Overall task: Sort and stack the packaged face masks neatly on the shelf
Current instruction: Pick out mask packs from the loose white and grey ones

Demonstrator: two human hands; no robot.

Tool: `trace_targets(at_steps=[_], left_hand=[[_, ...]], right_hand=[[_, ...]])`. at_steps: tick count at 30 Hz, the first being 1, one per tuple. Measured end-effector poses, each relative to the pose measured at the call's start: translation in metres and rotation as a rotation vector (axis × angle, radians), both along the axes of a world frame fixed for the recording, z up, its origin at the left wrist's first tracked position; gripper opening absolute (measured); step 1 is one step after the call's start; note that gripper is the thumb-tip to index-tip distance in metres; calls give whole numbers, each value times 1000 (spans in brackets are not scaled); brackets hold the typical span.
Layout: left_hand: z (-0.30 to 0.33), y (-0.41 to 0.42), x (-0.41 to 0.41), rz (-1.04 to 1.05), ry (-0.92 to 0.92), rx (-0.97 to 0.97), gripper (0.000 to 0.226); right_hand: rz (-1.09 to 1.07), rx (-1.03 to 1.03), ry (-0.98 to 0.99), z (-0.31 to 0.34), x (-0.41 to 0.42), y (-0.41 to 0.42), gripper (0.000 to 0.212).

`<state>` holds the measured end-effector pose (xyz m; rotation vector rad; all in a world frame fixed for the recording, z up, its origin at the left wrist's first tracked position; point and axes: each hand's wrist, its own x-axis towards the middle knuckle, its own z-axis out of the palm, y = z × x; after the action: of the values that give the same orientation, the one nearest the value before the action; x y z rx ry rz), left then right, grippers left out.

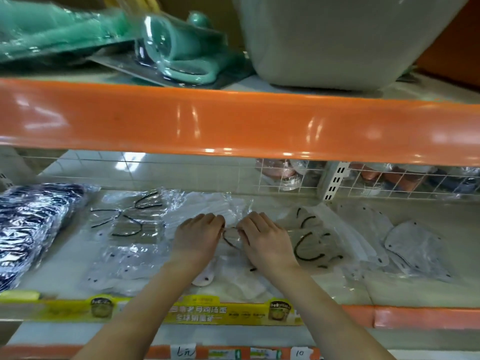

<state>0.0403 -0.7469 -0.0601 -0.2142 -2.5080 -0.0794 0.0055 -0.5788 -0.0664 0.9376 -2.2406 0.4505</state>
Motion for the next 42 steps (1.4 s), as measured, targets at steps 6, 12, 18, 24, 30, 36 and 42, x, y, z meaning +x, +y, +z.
trace_targets(at_steps=[6,12,18,24,30,36,42], left_hand=[[7,-61,16,-58,218,18,23],[-1,-136,45,-38,244,24,14],[-6,-205,77,-7,225,29,7],[-10,-273,116,66,198,15,11],[-16,-333,149,114,160,16,18],[-18,-378,168,187,212,3,17],[-31,-410,181,286,181,0,20]], right_hand=[[-39,132,-70,7,20,-58,48],[55,147,-97,13,42,-120,64],[134,136,-148,4,59,-191,67],[208,154,-189,7,89,-257,68],[311,171,-193,3,113,-315,72],[391,130,-145,0,124,-366,42],[423,188,-190,-16,125,-403,60]])
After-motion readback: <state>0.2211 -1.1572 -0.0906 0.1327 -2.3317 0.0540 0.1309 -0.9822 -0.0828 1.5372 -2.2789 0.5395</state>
